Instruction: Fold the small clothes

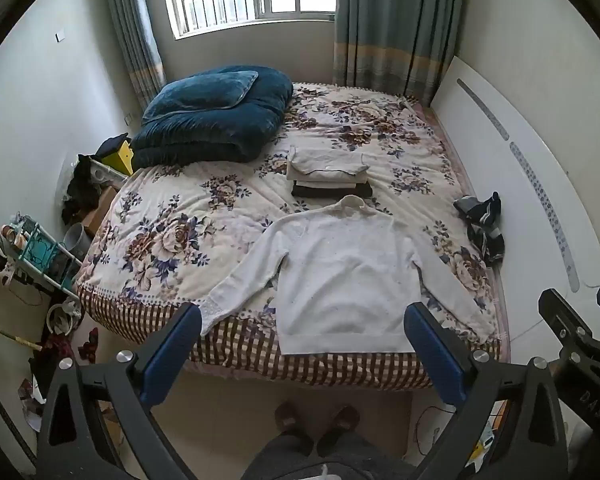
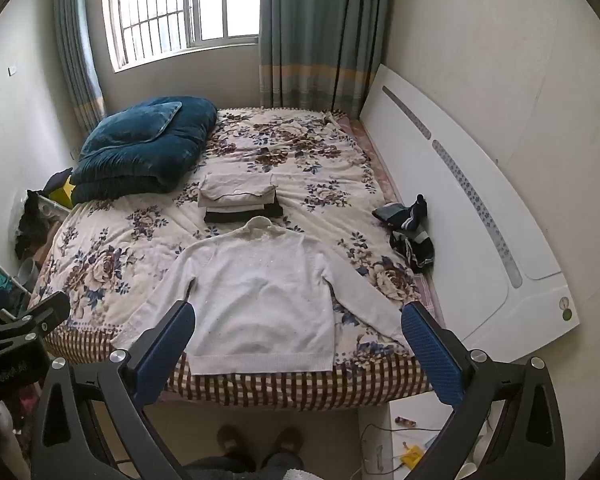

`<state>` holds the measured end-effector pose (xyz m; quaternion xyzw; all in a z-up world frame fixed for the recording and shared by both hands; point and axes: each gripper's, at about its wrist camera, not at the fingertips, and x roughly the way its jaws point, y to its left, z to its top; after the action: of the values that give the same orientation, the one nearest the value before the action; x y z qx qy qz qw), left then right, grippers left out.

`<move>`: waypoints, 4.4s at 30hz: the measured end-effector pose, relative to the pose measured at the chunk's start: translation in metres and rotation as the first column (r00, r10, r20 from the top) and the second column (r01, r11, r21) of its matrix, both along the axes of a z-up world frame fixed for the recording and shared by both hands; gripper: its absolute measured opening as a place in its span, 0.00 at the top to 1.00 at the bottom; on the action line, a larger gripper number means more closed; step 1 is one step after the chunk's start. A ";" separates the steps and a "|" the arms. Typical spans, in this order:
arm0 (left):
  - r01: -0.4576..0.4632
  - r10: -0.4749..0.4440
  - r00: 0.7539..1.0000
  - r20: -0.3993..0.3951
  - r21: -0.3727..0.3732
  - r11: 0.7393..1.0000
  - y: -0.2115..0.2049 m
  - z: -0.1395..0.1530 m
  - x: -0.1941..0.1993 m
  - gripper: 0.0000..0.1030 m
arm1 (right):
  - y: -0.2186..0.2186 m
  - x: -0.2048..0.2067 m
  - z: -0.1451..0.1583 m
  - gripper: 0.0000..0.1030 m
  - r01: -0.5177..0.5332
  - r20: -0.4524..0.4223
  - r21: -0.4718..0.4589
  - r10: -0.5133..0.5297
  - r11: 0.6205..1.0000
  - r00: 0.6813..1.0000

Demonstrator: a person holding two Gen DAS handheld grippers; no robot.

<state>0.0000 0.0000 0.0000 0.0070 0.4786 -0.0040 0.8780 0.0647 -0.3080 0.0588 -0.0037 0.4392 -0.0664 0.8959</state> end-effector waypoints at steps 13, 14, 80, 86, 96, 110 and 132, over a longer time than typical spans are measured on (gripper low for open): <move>-0.002 0.002 1.000 0.008 0.011 1.000 0.000 0.001 0.000 0.00 | -0.001 -0.001 0.001 0.00 0.004 0.008 0.001 -0.004 1.000 1.000; -0.002 0.002 1.000 0.007 0.011 1.000 0.000 0.001 0.000 0.00 | -0.001 -0.001 0.001 0.00 0.004 0.009 0.001 -0.004 1.000 1.000; 0.000 0.000 0.999 0.049 -0.004 1.000 -0.020 0.042 0.019 0.00 | 0.006 0.004 0.056 0.00 -0.002 0.038 0.005 0.001 1.000 0.999; 0.000 0.001 0.999 0.052 -0.005 1.000 -0.019 0.042 0.018 0.00 | 0.006 0.003 0.055 0.00 -0.001 0.040 0.007 0.001 1.000 0.999; 0.001 -0.001 0.998 0.056 -0.005 1.000 -0.020 0.044 0.019 0.00 | 0.008 0.003 0.059 0.00 0.001 0.043 0.006 -0.002 1.000 0.999; -0.059 0.037 0.978 0.205 0.105 0.993 -0.030 -0.012 0.096 0.00 | -0.075 0.059 -0.032 0.00 0.280 -0.077 0.076 -0.274 0.957 0.959; -0.128 0.249 0.893 -0.375 0.318 0.939 -0.112 -0.431 0.280 0.00 | -0.486 0.085 -0.582 0.23 0.907 -0.643 0.140 -0.660 0.398 0.389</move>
<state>0.2803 -0.1117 -0.4315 0.0857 0.6455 0.1495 0.7441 0.1496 -0.7938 -0.5232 0.4145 0.5946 -0.3852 0.5712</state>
